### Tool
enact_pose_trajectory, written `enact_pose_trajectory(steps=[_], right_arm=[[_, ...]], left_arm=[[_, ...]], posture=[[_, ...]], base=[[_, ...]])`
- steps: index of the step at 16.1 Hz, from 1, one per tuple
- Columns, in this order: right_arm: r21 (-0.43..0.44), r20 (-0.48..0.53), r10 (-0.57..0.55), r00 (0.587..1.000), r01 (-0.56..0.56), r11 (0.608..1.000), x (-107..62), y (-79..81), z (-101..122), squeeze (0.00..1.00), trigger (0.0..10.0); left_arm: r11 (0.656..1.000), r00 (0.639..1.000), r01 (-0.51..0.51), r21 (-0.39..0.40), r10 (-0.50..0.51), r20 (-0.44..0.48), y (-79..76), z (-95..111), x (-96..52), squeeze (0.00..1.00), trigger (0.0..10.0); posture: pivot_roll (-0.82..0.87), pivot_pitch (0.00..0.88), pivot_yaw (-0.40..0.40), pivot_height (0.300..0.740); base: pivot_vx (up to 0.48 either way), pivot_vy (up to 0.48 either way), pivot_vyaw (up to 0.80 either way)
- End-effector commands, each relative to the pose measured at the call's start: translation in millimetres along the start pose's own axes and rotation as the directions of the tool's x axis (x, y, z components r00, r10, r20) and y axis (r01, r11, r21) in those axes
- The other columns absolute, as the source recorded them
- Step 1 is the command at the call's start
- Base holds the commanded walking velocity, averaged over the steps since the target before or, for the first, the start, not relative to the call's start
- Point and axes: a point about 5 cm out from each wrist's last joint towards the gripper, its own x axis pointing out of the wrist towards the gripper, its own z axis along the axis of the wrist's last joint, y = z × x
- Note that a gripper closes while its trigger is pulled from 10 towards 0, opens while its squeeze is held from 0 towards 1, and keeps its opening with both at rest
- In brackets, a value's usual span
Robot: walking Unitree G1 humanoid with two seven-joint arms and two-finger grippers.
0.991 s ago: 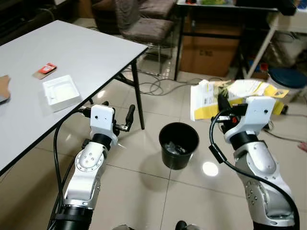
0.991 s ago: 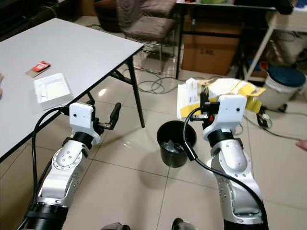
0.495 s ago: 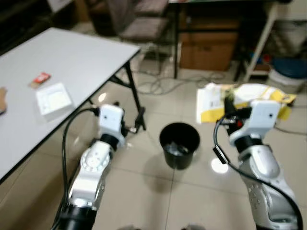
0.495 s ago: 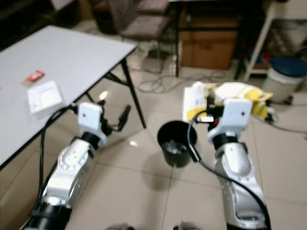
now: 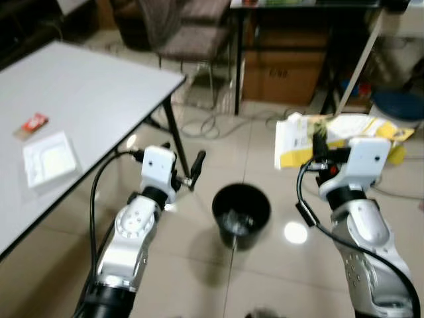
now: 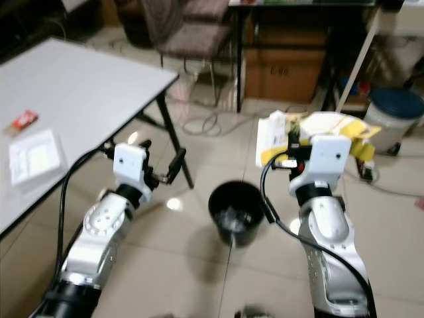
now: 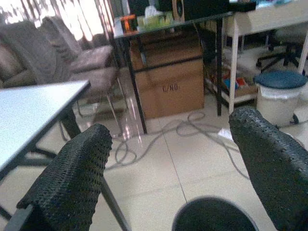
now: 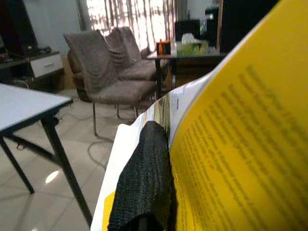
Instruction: Picking trash to rubbish bin
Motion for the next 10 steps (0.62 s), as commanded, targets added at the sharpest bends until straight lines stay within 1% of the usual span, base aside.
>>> enact_pose_trajectory(steps=[1,4,6,10], right_arm=[[0.013,0.018,0.022,1.0,-0.022,1.0,0.4,7.3,2.8,0.0,0.0],[0.031,0.01,0.018,1.0,-0.018,0.999,0.3,7.8,1.4,0.0,0.0],[0.033,0.007,0.017,1.0,-0.018,0.999,0.4,7.1,1.2,0.0,0.0],[0.036,0.004,0.02,1.0,-0.02,0.999,0.6,7.1,1.1,0.0,0.0]], left_arm=[[1.0,1.0,-0.02,0.015,0.02,-0.015,8.8,-1.2,-3.6,0.0,10.0],[1.0,0.999,0.003,0.019,-0.003,-0.035,5.7,-4.8,-4.0,0.0,10.0],[1.0,0.999,0.002,0.019,-0.002,-0.035,5.0,-4.8,-4.1,0.0,10.0],[1.0,0.999,0.005,0.012,-0.005,-0.045,3.6,-6.4,-4.2,0.0,10.0]], posture=[[-0.08,0.13,0.065,0.74],[-0.08,0.126,0.066,0.74],[-0.08,0.125,0.064,0.74],[-0.08,0.124,0.062,0.74]], base=[[0.409,0.0,0.0],[0.291,0.0,0.0],[0.264,0.0,-0.8],[0.0,0.0,-0.8]])
